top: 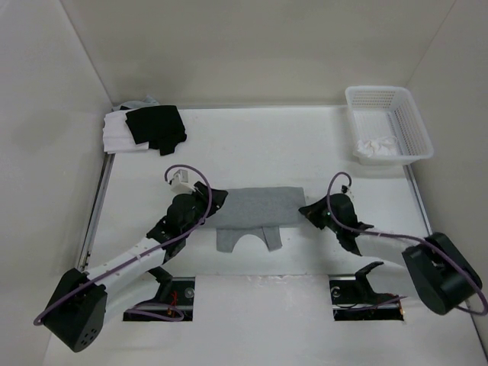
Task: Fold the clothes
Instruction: Fold the tank top
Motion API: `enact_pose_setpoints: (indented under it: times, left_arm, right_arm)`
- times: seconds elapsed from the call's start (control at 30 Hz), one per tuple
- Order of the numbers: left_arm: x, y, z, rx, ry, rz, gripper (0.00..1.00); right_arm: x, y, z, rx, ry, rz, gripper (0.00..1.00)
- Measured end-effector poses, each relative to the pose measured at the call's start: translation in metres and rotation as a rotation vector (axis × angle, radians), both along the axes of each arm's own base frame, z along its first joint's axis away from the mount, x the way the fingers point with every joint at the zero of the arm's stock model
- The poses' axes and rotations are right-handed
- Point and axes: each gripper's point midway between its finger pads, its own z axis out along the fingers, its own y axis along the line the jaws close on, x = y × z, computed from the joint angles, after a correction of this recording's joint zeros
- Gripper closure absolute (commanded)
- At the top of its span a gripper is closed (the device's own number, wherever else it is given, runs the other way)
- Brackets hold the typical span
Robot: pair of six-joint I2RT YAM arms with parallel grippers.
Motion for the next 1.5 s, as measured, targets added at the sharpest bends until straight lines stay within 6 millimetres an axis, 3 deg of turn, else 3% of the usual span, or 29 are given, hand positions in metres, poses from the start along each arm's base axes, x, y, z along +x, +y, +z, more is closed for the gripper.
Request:
enact_pose_setpoints:
  times: [0.23,0.33,0.47,0.57,0.7,0.83,1.03,1.17,1.27,1.33,1.4,1.5]
  left_arm:
    - [-0.003,-0.009,-0.001,-0.003,-0.001,-0.029,0.65]
    - [-0.003,-0.009,0.001,-0.008,-0.007,-0.031,0.65]
    - [-0.002,-0.002,0.021,-0.042,-0.057,-0.013,0.65]
    - [-0.003,0.008,0.042,-0.076,-0.113,0.012,0.64]
    - [-0.006,0.027,0.056,-0.1,-0.158,0.057,0.63]
    - [-0.011,0.05,0.057,-0.099,-0.166,0.118,0.62]
    - [-0.016,0.086,0.061,-0.096,-0.181,0.222,0.6]
    - [-0.015,0.101,0.055,-0.084,-0.156,0.266,0.59]
    - [-0.014,0.107,0.048,-0.076,-0.132,0.28,0.59]
    - [-0.012,0.108,0.042,-0.071,-0.114,0.283,0.58]
    - [-0.011,0.106,0.035,-0.063,-0.089,0.274,0.58]
    - [-0.009,0.096,0.024,-0.051,-0.049,0.235,0.57]
  right_arm:
    - [0.004,-0.019,0.059,-0.126,-0.143,-0.012,0.96]
    - [0.01,-0.014,0.085,-0.202,-0.179,0.029,0.96]
    - [0.01,0.024,0.112,-0.287,-0.207,0.162,0.96]
    - [0.008,0.072,0.125,-0.364,-0.217,0.291,0.95]
    - [0.003,0.139,0.123,-0.47,-0.212,0.449,0.94]
    - [-0.004,0.201,0.103,-0.582,-0.196,0.579,0.94]
    - [-0.027,0.268,0.065,-0.69,-0.168,0.725,0.85]
    - [-0.046,0.287,0.053,-0.706,-0.161,0.778,0.56]
    - [-0.057,0.295,0.06,-0.682,-0.175,0.797,0.43]
    - [-0.06,0.296,0.068,-0.653,-0.189,0.801,0.4]
    - [-0.063,0.287,0.079,-0.627,-0.207,0.796,0.45]
    - [-0.064,0.266,0.102,-0.581,-0.244,0.768,0.8]
